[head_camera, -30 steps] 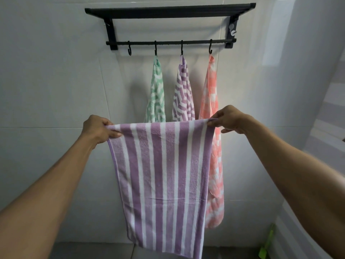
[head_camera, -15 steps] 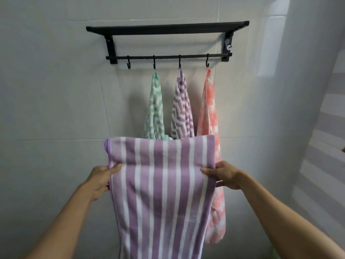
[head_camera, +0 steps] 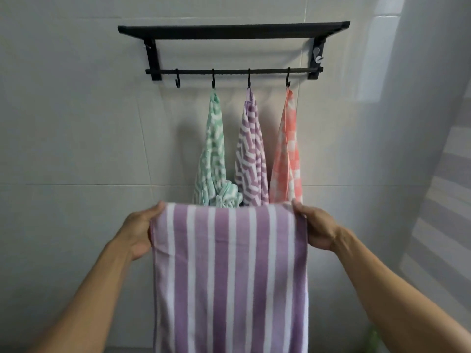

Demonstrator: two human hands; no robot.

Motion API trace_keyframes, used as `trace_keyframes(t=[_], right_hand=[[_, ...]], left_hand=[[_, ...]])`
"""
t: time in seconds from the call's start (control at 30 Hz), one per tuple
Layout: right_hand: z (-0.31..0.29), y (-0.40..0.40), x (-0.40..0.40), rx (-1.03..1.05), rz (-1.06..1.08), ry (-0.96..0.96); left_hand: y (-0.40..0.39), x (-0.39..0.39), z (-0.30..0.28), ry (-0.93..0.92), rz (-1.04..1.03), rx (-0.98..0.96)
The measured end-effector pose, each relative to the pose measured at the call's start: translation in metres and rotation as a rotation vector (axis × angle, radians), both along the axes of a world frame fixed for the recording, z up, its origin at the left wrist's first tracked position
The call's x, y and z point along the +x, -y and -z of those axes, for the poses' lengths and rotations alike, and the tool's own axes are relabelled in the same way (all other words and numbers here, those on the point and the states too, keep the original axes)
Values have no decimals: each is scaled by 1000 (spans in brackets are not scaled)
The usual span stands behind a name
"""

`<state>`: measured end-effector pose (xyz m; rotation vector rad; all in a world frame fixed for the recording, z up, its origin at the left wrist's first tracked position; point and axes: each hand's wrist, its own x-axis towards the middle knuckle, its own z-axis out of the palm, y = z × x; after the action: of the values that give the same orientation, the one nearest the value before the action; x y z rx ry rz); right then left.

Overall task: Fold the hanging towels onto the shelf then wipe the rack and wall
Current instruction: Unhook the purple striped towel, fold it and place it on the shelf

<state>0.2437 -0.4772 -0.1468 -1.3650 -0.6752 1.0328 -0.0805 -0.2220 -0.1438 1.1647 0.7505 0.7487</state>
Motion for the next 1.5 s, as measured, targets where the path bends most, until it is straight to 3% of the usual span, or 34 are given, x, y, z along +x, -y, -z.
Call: trace_keyframes(t=[0.07, 0.17, 0.3, 0.37, 0.47, 0.6, 0.73, 0.83, 0.97, 1.13, 1.3, 1.5], right_hand=[[-3, 1, -4, 16, -40, -63], [8, 4, -3, -32, -98, 27], [6, -3, 2, 2, 9, -3], [-2, -2, 0, -23, 9, 21], [-8, -3, -1, -40, 40, 70], [-21, -15, -1, 37, 162, 56], [-38, -21, 2, -1, 207, 127], [-51, -24, 2, 9, 257, 190], [-64, -28, -1, -27, 312, 286], [-69, -26, -5, 32, 302, 212], [-69, -21, 1, -14, 72, 240], [-59, -29, 1, -229, 27, 709]], left_hand=[[-1, 0, -7, 45, 81, 17], [5, -1, 7, -156, -22, 64], [-4, -1, -7, -55, -68, 42], [-3, -4, -16, -118, -12, 74], [-4, -2, -20, -181, -122, 71], [-7, 4, -42, 2, -217, 105], [-3, 5, -52, -102, -185, 191], [-5, 7, -56, -14, -279, 166], [-11, 7, -55, -38, -211, 183], [-10, 5, -54, -78, -179, 232], [-10, 1, -52, -324, -23, 406], [-22, 0, -37, -599, -82, 648]])
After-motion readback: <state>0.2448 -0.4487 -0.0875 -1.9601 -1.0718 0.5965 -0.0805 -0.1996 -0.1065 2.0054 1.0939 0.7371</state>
